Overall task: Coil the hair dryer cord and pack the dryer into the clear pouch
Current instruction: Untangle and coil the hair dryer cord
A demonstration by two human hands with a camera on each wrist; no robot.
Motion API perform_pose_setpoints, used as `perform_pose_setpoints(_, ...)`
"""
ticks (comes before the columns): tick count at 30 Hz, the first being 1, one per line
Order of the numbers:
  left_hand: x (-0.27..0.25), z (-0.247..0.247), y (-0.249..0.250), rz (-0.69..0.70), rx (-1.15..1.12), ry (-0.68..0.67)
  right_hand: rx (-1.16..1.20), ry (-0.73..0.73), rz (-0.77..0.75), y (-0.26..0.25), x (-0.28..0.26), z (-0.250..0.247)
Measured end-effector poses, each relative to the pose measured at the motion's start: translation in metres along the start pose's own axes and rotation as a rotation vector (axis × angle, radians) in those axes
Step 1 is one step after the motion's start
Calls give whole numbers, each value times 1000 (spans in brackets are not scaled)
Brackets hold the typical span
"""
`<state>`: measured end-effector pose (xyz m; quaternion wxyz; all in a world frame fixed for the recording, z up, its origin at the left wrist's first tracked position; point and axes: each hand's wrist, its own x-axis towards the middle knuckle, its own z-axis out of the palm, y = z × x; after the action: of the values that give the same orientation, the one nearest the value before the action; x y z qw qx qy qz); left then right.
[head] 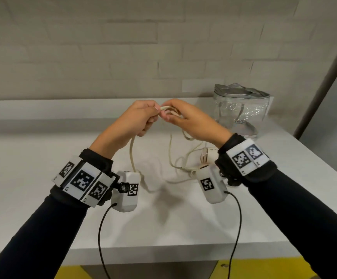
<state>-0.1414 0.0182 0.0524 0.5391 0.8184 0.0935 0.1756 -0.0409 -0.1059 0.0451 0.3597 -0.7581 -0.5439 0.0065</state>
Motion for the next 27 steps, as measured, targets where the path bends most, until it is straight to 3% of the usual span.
perform_pose_setpoints(2,-6,-2,2,6,11,1,-43,2,-73,-8,8,0)
perform_pose_setpoints(7,-17,-17,1,86,54,18,-150,-180,-148,-23,19,-7)
perform_pose_setpoints(13,-14,-13,15,123,119,87,-3,-52,-74,-18,26,8)
perform_pose_setpoints(17,-13,-11,19,182,103,152,127,8,91,10,30,26)
perform_pose_setpoints(20,-12,-9,21,177,46,155,160,62,96,31,33,41)
perform_pose_setpoints(27,-11,-15,19,101,-128,157,94,-38,159,54,28,54)
